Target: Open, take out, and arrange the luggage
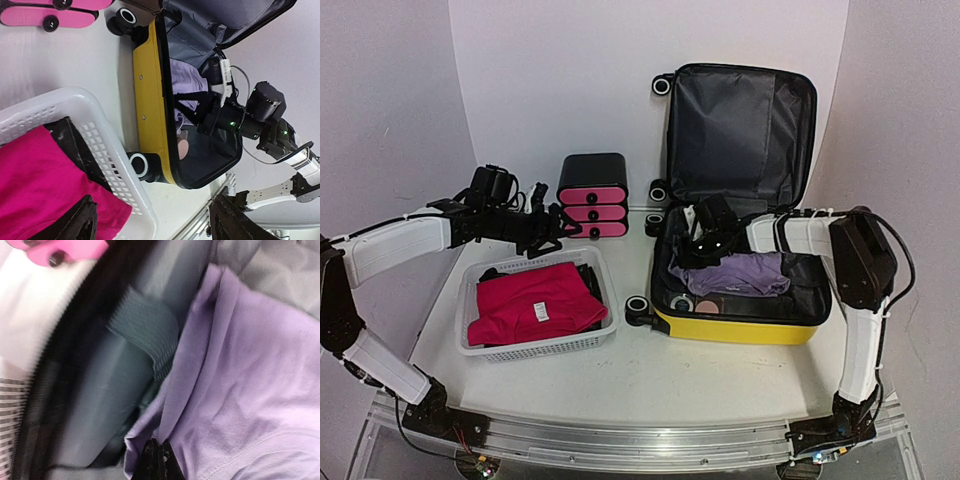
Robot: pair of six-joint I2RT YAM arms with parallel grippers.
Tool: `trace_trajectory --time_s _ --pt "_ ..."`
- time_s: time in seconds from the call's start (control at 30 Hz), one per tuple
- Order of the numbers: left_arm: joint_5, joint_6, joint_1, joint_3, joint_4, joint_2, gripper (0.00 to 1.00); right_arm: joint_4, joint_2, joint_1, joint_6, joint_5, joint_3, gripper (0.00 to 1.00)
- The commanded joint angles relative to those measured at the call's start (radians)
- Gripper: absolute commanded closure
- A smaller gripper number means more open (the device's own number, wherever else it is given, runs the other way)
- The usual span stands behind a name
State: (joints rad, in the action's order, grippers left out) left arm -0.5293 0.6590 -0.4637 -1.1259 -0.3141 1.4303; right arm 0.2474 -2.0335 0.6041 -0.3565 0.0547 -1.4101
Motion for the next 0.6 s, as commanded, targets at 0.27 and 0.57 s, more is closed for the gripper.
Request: trace_trajectory --time_s 0.27,0.57 --pt "-0.060 0.327 -0.110 -0.309 0.127 0.322 0.25 -0.092 0.156 -0.103 0.030 0.396 0.058 1.00" --pt "-0.069 0.644 -0.187 -0.602 0.130 0.651 0.26 -0.112 0.183 -0.126 0.027 0.408 0.075 1.00"
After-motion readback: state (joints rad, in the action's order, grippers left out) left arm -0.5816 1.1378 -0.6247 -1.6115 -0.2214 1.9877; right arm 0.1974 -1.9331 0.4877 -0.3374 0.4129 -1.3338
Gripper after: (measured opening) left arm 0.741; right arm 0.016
